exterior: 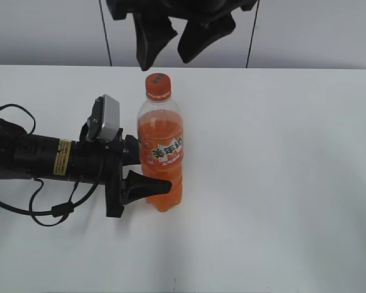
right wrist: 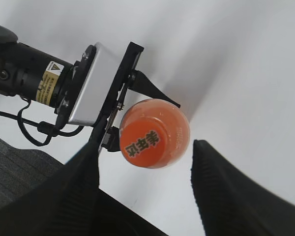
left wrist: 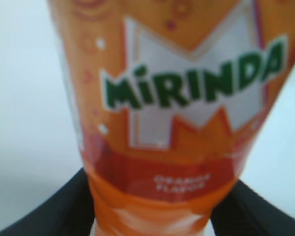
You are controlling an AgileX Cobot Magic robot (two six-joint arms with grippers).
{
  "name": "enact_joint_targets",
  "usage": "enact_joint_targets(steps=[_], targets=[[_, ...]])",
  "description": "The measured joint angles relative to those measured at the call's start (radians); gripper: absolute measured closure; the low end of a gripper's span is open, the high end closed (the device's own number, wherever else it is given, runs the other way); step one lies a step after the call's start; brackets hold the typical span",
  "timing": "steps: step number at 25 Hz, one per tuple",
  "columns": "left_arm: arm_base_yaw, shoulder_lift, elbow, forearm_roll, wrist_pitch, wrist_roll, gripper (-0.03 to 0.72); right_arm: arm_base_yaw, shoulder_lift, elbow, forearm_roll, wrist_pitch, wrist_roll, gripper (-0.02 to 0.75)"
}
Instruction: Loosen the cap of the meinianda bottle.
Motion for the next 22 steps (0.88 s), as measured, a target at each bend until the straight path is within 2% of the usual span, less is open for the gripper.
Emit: enact_joint_targets(steps=[19,22], targets=[[0.000,0.000,0.000,0.000,0.000,0.000,0.277,0.000,0.083,0.000,0.003,0.000,0.006,0.295],[0.000,0.000,0.000,0.000,0.000,0.000,0.277,0.000,0.086,0.000,0.003,0.000,0.006,0.324]])
